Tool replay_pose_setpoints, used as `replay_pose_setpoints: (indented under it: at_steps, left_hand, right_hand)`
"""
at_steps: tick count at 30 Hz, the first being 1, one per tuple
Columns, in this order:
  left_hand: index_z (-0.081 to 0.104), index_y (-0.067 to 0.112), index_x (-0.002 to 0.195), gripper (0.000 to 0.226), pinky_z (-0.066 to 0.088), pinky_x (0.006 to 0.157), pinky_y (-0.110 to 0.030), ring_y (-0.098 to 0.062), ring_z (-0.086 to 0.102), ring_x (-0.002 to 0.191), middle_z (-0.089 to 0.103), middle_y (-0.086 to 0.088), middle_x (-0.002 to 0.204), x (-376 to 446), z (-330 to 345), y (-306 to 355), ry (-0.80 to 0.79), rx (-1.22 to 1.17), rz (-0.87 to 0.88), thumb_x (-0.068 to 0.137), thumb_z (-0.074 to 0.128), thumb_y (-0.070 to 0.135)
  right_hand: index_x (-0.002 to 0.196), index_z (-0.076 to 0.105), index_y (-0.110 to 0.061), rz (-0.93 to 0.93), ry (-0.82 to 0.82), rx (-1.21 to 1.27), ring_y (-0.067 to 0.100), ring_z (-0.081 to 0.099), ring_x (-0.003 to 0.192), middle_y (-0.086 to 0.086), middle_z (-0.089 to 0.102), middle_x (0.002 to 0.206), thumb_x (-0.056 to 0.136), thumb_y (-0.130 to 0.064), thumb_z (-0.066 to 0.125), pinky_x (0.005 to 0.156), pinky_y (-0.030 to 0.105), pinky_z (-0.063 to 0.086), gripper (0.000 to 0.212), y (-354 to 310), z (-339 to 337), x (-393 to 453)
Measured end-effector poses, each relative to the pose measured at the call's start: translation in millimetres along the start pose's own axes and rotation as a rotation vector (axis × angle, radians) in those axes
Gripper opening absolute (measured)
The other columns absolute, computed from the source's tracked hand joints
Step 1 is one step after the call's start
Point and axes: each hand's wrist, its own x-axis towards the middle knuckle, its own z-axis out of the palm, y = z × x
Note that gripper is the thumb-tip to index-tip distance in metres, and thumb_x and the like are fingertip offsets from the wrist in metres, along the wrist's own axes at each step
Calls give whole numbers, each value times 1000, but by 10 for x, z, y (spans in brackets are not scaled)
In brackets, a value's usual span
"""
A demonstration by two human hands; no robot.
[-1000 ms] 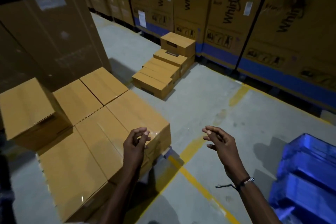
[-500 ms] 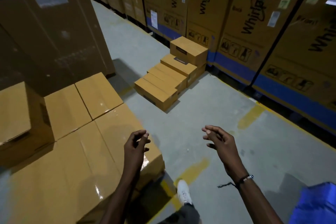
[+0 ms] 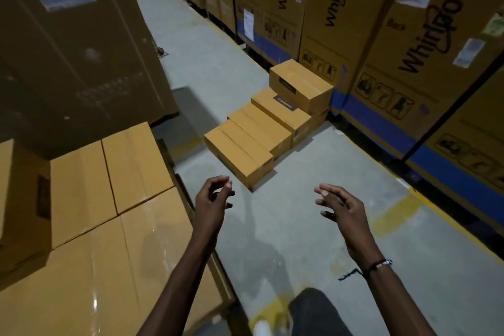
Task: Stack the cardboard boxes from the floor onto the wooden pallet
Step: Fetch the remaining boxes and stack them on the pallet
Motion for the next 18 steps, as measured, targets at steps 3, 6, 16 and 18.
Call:
replay_pose_setpoints:
  at_steps: [3,6,16,18]
  left_hand:
    - [70,26,117,16,57,76,-30,-12,73,99,72,6,115,459,230,-13,57,27,-2,103,66,31]
    - [69,26,119,17,58,78,-30,-10,72,100,71,6,118,933,477,-66,134,45,-13,103,65,31]
    - [69,23,119,17,58,74,-26,-8,72,96,72,3,117,2145,1255,94,435,40,-85,103,65,26]
    - [68,22,121,18,57,74,-23,-6,71,98,70,5,118,2309,1327,127,471,38,-112,103,64,25]
  right_hand:
    - [116,73,-17,10,-53,-6,24,71,105,-3,76,114,102,-21,63,89,42,58,18,-65,27,749]
    - [117,73,-18,14,-125,-23,23,71,106,-3,76,114,102,-22,63,91,43,59,18,-151,74,1550]
    - [119,73,-21,90,-467,-157,18,73,105,-5,77,112,102,-22,63,89,37,58,20,-647,387,3800]
    - [119,73,-21,114,-520,-189,19,73,105,-6,77,112,102,-22,64,89,36,58,19,-716,505,4137]
